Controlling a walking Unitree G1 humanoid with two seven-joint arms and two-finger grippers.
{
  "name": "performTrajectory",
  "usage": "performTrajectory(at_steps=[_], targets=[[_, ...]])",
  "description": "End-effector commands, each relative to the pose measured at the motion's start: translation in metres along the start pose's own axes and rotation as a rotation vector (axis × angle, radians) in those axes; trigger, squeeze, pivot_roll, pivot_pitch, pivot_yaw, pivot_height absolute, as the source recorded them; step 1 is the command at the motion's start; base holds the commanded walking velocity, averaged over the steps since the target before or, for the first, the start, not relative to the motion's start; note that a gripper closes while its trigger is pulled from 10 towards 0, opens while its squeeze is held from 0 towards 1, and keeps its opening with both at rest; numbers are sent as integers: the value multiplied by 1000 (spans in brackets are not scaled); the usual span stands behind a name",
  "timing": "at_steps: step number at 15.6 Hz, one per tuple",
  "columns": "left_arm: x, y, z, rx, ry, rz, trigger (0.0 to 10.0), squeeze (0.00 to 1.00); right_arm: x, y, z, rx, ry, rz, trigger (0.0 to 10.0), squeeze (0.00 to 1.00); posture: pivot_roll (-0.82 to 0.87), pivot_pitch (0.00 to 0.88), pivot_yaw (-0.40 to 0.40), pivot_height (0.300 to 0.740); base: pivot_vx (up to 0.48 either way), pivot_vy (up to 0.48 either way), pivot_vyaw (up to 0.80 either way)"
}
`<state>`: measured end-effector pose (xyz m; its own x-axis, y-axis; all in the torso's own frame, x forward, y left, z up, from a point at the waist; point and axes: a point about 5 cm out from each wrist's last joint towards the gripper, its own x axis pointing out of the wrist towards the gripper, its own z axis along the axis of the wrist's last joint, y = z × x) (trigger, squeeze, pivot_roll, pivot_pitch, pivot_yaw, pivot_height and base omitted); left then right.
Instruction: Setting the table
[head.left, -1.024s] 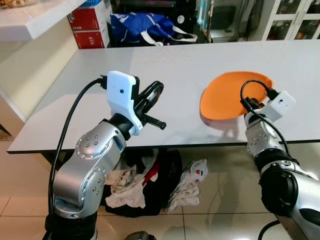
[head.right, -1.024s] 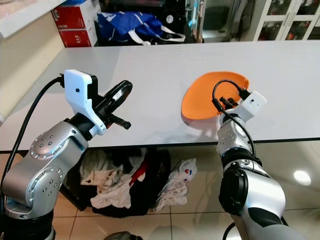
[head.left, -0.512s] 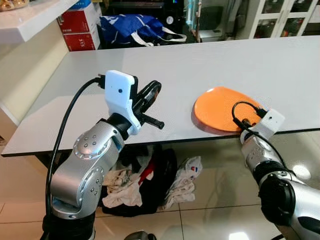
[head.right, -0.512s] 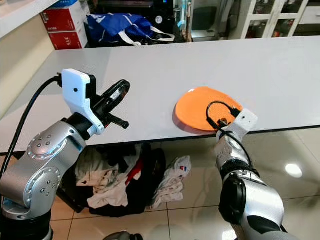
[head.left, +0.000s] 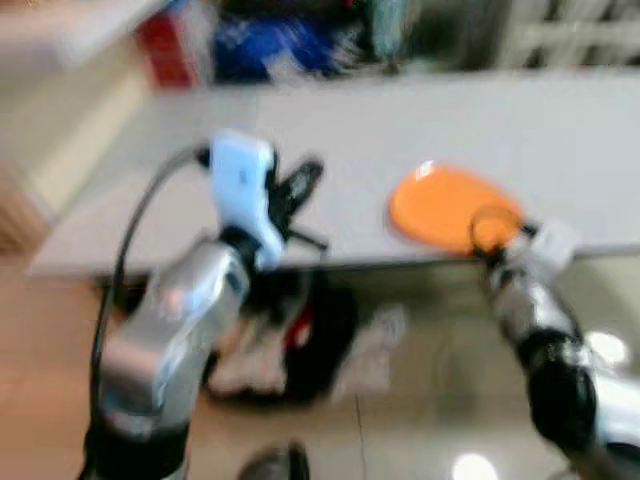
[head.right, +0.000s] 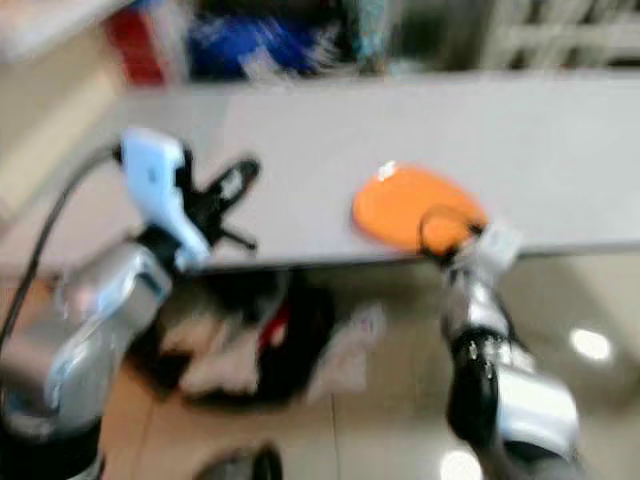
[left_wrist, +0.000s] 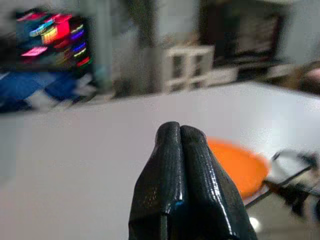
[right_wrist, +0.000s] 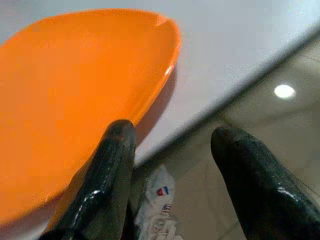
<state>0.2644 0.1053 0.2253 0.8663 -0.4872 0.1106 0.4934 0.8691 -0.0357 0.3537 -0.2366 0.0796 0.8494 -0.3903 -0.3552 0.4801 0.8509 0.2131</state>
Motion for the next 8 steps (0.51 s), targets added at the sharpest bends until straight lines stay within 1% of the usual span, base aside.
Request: performTrajectory(at_steps=[1,2,3,4,5,8], targets=[[3,0,2,15,1,-2,10000,0,-2,14,-1,-62,-20,43,10000,0,73,13,88,740,0,0,0],[3,-1,0,18,3,0,10000,0,-3,21,5,-120,-69,67,10000,0,67,12,86,740,0,0,0],[3,0,-1,20,3,2,10000,0,-3,25,9,-143,-97,83,10000,0,65,12,85,740,0,0,0],[3,3,-8,46,11,24,10000,0,-6,40,23,-206,-207,142,10000,0,43,11,82,740,0,0,0],[4,5,-11,48,16,30,10000,0,-7,45,28,-218,-245,160,10000,0,20,6,82,740,0,0,0],[7,12,-30,30,47,61,10000,0,-18,64,44,-256,-420,256,10000,0,-42,0,82,740,0,0,0]])
